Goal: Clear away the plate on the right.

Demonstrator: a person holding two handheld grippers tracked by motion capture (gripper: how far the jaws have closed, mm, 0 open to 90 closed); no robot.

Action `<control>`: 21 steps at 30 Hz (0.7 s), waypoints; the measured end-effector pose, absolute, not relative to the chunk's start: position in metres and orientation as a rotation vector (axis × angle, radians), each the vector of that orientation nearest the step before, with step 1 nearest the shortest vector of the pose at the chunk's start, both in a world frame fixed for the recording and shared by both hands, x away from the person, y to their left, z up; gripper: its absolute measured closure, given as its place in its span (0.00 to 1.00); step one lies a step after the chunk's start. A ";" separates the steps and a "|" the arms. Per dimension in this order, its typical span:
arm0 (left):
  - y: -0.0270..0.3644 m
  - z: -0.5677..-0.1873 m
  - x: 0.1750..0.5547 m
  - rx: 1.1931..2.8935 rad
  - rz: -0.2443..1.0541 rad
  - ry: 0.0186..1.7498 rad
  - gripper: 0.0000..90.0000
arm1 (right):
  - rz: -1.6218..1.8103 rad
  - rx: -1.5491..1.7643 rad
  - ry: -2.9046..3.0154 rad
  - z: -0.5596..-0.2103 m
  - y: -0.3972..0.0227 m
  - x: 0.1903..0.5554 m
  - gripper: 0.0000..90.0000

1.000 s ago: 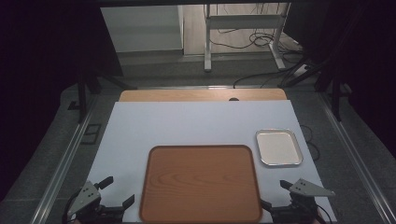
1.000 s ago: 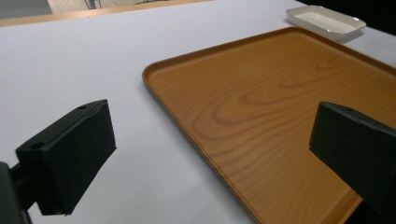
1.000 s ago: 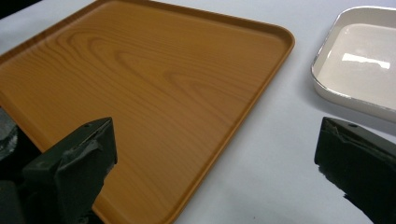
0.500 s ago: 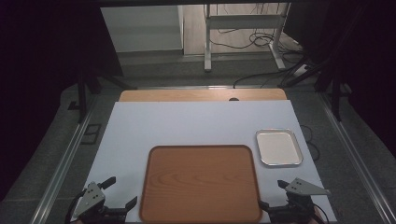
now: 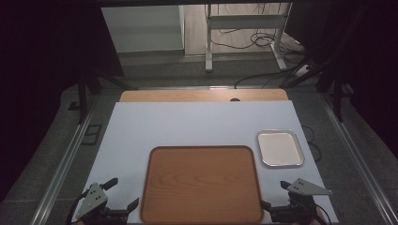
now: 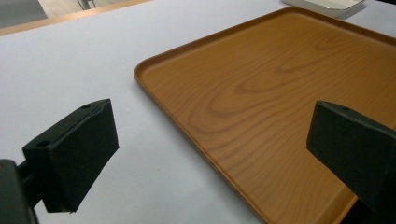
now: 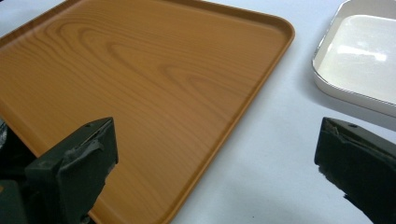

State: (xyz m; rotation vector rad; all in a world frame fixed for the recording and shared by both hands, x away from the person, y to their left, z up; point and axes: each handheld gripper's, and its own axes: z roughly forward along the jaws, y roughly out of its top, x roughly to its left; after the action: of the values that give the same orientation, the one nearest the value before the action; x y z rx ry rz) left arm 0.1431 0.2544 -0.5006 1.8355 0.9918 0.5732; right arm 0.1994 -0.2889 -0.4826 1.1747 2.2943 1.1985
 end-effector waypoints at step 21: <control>0.253 -0.501 0.143 1.853 0.581 0.981 0.02 | 1.188 1.213 2.209 -0.480 -0.298 0.224 0.00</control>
State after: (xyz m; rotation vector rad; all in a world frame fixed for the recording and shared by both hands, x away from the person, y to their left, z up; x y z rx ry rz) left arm 0.1433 0.2527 -0.5005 1.8531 0.9815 0.5805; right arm 0.2242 -0.2982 -0.4801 1.2134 2.2093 1.1877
